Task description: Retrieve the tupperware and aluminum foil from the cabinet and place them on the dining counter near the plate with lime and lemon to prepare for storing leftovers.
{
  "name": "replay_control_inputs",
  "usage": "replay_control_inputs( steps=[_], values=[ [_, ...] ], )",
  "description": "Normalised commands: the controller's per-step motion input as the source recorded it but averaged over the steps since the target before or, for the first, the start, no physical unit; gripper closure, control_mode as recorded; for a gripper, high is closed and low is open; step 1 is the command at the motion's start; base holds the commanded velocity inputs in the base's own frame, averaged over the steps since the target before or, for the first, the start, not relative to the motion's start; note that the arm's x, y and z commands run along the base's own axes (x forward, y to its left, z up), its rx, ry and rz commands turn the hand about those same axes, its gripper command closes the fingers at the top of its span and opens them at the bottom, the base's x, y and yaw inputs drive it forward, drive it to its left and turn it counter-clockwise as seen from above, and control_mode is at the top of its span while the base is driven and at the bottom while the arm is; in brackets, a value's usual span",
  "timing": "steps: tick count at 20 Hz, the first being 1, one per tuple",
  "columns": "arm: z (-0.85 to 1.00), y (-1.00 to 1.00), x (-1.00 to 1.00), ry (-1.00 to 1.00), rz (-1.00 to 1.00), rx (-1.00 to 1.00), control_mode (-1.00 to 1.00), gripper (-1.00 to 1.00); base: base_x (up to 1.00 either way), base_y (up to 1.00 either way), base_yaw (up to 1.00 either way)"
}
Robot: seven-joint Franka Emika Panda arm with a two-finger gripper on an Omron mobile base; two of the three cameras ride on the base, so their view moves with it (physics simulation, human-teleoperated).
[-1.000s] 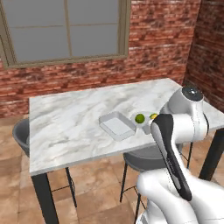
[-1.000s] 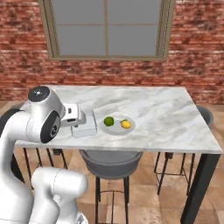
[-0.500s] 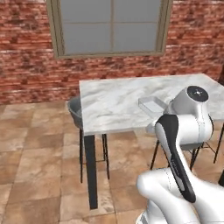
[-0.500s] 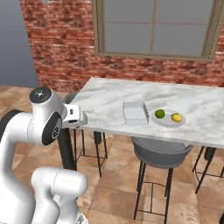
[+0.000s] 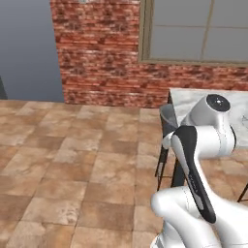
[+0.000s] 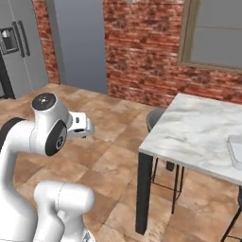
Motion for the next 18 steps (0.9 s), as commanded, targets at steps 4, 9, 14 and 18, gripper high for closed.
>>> replay_control_inputs(
  steps=[4,9,14,18],
  values=[
    [0.0,0.0,0.0,0.0,0.0,0.0,1.0,-1.0,0.65,1.0,0.39],
    [0.0,0.0,0.0,0.0,0.0,0.0,1.0,-1.0,0.7,0.97,0.41],
    [0.0,0.0,0.0,0.0,0.0,0.0,1.0,-1.0,0.97,0.53,0.44],
    [0.0,0.0,0.0,0.0,0.0,0.0,1.0,-1.0,1.0,-0.11,0.48]
  ],
)
